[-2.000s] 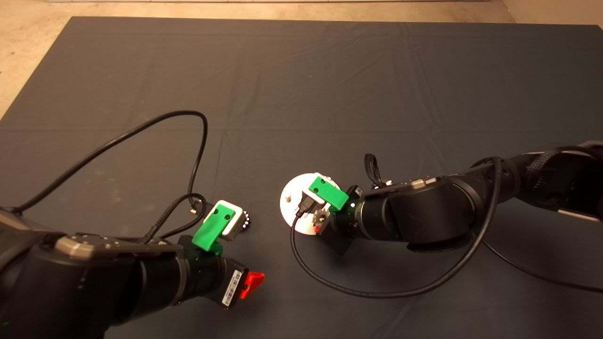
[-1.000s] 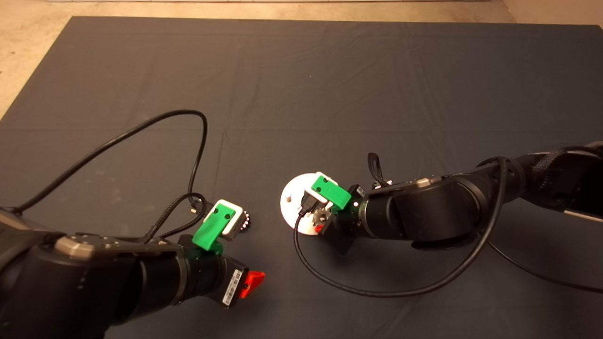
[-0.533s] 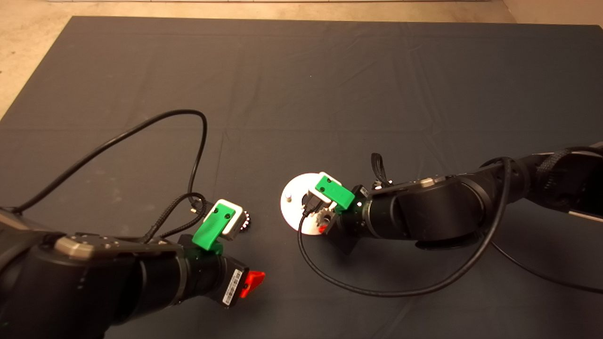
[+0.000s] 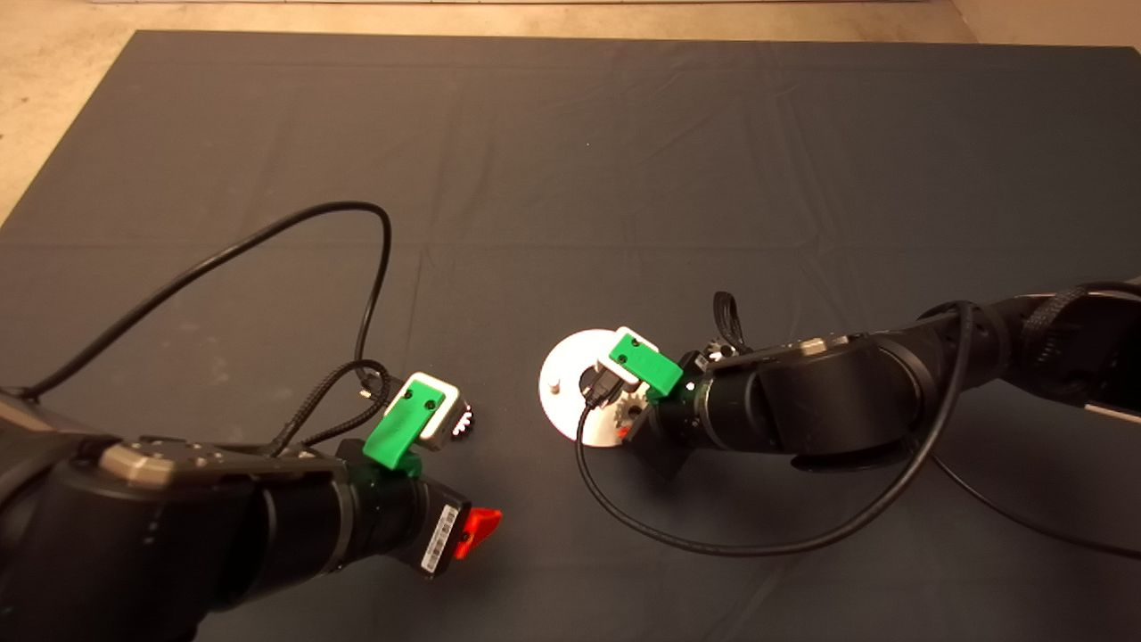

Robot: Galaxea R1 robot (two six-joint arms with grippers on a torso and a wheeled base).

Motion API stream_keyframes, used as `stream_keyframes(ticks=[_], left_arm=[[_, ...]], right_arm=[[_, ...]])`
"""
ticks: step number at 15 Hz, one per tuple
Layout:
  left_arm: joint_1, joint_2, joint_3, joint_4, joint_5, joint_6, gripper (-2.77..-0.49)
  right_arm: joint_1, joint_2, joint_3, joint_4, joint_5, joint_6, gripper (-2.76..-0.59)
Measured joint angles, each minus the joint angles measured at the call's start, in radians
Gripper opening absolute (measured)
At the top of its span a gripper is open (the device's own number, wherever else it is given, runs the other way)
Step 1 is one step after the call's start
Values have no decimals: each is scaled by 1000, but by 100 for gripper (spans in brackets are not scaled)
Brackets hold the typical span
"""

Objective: Install three planetary gears onto the carrier pins

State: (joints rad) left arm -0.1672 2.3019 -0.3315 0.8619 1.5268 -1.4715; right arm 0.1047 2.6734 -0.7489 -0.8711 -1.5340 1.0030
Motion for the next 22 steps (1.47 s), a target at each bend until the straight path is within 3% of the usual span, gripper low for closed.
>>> stream_keyframes(ticks=[12, 18, 22], left_arm=[[0, 0, 0, 0, 0, 0, -89], [0, -6, 0, 0, 0, 0, -89], [-3, -11, 0, 2, 0, 0, -89]], right_arm=[[-2, 0, 0, 0, 0, 0, -241], [-2, 3, 0, 0, -4, 1, -220], [-2, 6, 0, 0, 1, 1, -203]])
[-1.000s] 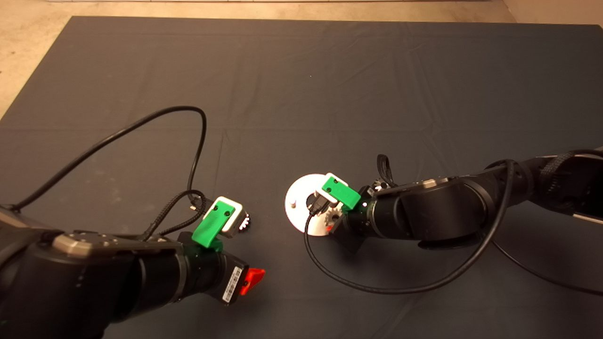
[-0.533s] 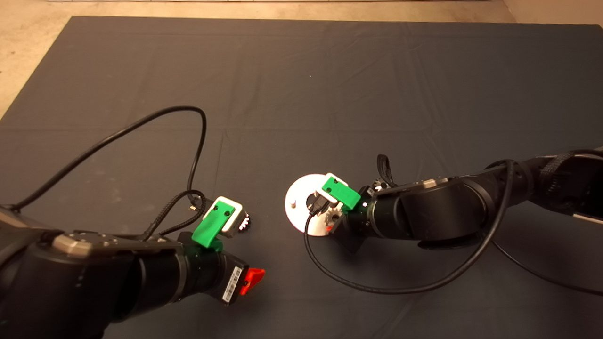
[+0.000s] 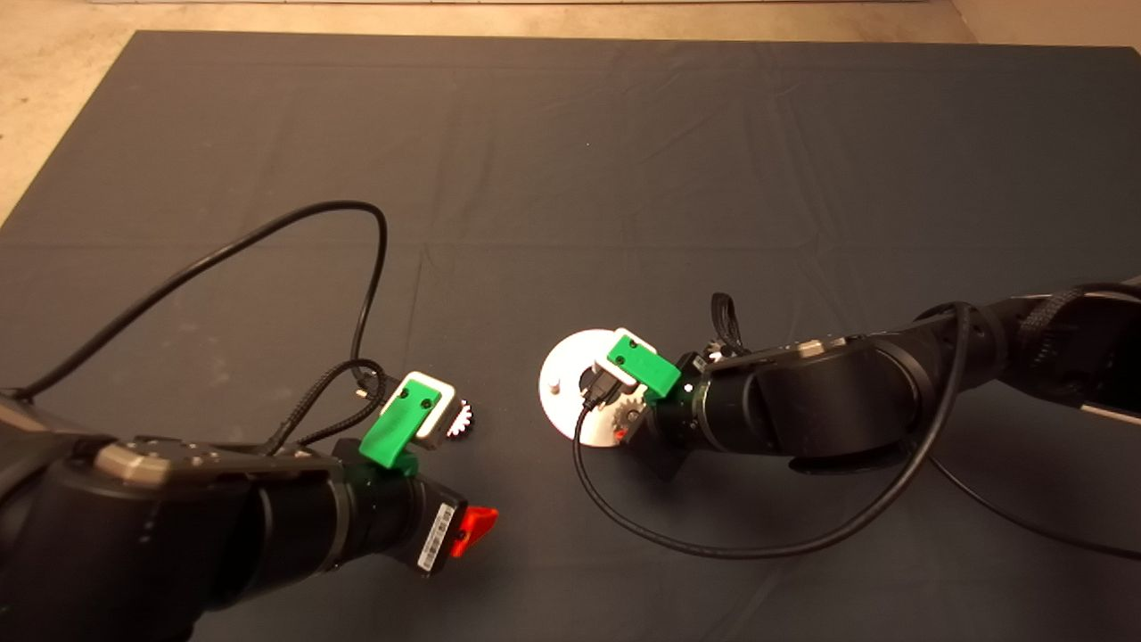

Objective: Install three planetary gears onto the carrier pins

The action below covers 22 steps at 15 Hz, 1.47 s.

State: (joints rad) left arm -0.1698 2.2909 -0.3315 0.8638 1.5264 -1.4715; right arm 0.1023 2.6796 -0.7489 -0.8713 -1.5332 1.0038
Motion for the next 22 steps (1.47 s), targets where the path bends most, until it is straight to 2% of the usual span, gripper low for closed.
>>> stream_keyframes(ticks=[2, 5, 7, 9, 11, 15, 16, 17, 18, 22], left_arm=[[0, -3, 0, 0, 0, 0, -89], [0, -3, 0, 0, 0, 0, -89], [0, -3, 0, 0, 0, 0, -89], [0, -3, 0, 0, 0, 0, -89], [0, -3, 0, 0, 0, 0, -89], [0, -3, 0, 0, 0, 0, -89], [0, -3, 0, 0, 0, 0, -89], [0, -3, 0, 0, 0, 0, -89], [0, -3, 0, 0, 0, 0, -89], [0, -3, 0, 0, 0, 0, -89]], right_arm=[[0, 0, 0, 0, 0, 0, -188], [0, -1, 2, -3, -1, 4, -188], [0, -1, 27, -7, 0, 24, -175], [3, 0, 48, -8, 0, 52, -173], [23, 0, 73, -13, 0, 88, -160], [90, -12, 100, -18, 1, 146, -160], [112, -29, 104, -19, 7, 152, -155], [131, -62, 109, -22, 7, 158, -146], [141, -100, 115, -23, 6, 162, -146], [154, -254, 150, -22, -1, 169, -146]])
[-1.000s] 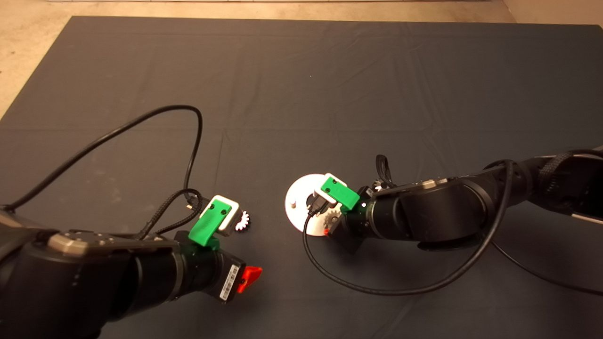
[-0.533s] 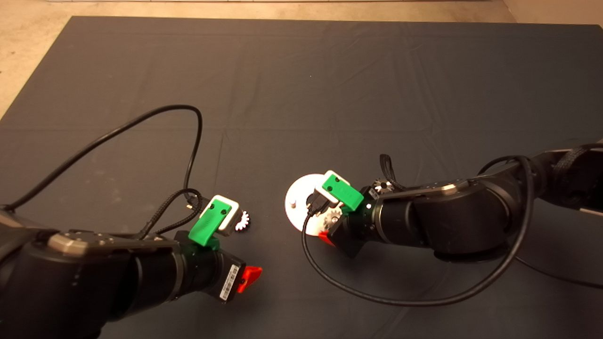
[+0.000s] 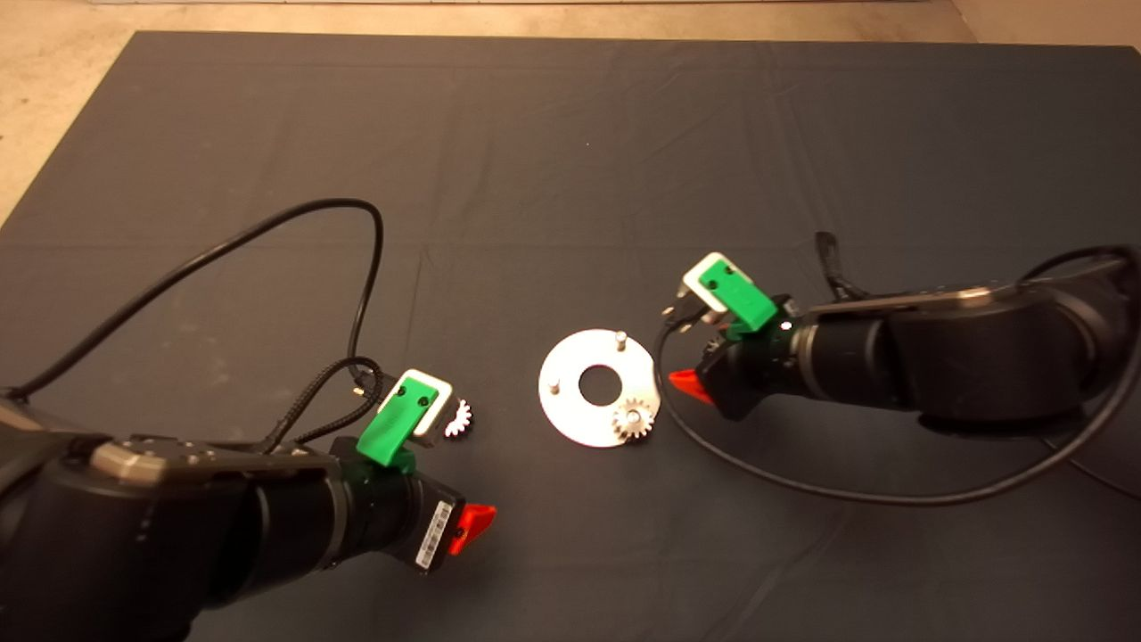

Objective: Install three planetary gears onto the carrier pins

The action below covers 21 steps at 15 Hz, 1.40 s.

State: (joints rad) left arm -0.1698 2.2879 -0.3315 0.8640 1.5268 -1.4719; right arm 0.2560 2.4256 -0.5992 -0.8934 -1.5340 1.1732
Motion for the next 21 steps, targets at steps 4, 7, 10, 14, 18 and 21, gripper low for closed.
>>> stream_keyframes(ticks=[4, 7, 10, 14, 18, 21], left_arm=[[0, 0, 0, 0, 0, 0, -89], [0, 0, 0, 0, 0, 0, -89], [0, 0, 0, 0, 0, 0, -89], [0, 0, 0, 0, 0, -1, -89], [0, 0, 0, 0, 0, -1, -89], [0, 0, 0, 0, 0, -1, -89]], right_arm=[[13, -68, 23, 0, 4, 4, -146], [12, -105, 24, 0, 0, 7, -131], [-9, -120, 25, 0, 4, 10, -131], [-45, -143, 14, 0, 3, 11, -131], [-92, -143, -43, 0, 27, 12, -131], [-92, -142, -79, 0, 91, 14, -131]])
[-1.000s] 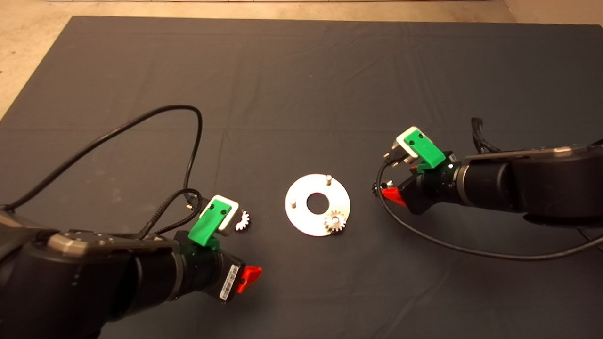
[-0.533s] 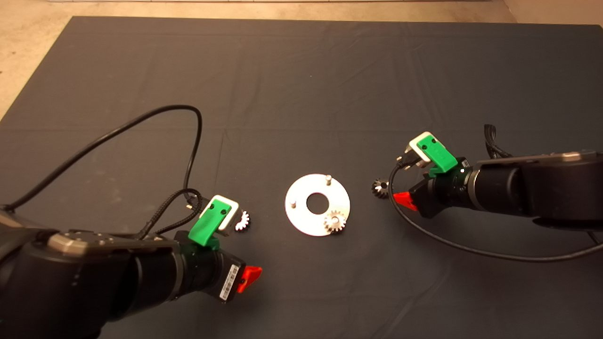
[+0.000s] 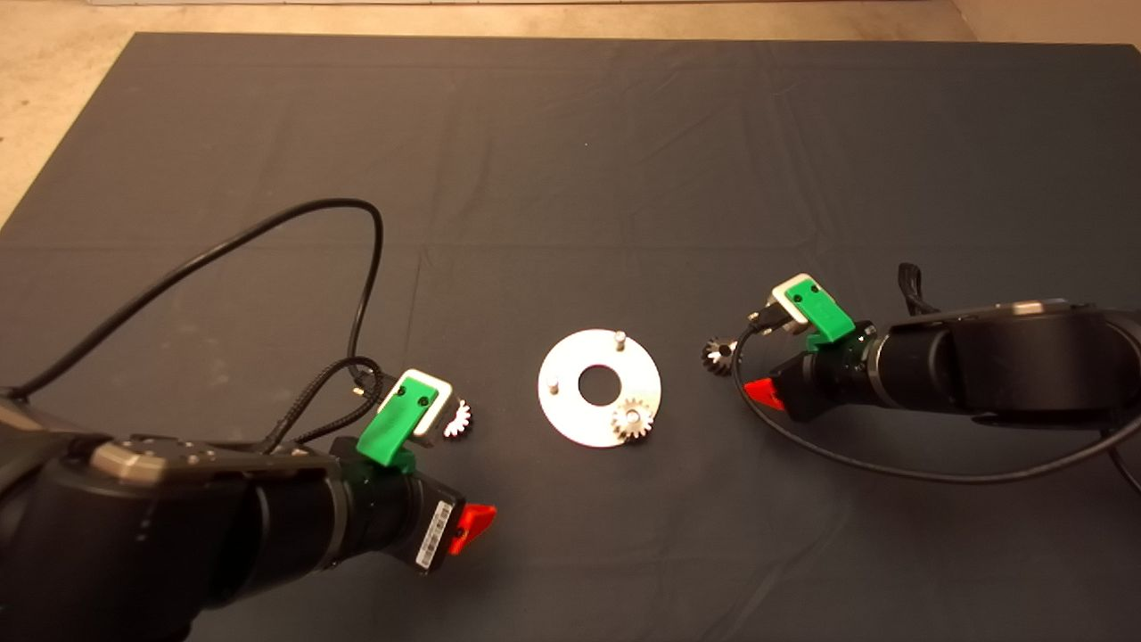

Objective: Install three planetary gears onto the carrier pins

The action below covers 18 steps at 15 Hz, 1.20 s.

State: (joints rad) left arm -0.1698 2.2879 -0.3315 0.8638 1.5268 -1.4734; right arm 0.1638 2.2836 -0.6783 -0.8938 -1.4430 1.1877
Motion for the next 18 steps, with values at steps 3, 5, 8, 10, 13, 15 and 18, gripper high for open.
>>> stream_keyframes(ticks=[3, 5, 8, 10, 13, 15, 18], left_arm=[[0, 0, 0, 0, 0, -1, -89], [0, 0, 0, 0, 0, -1, -89], [0, 0, 0, 0, 0, -1, -89], [0, -4, 0, 0, 0, -1, -89], [0, -3, 0, 0, 0, -1, -89], [0, -7, 0, 0, 0, -1, -89], [0, -6, 0, 0, 0, -1, -89]], right_arm=[[0, 7, -14, 0, 50, 0, -131], [0, 10, -31, 0, 60, 20, -131], [0, 41, -62, 0, 81, 29, -131], [0, 46, -68, 0, 78, 29, -131], [0, 77, -100, 0, 79, 29, -131], [-1, 93, -112, 0, 79, 29, -131], [-34, 118, -147, 0, 77, 29, -131]])
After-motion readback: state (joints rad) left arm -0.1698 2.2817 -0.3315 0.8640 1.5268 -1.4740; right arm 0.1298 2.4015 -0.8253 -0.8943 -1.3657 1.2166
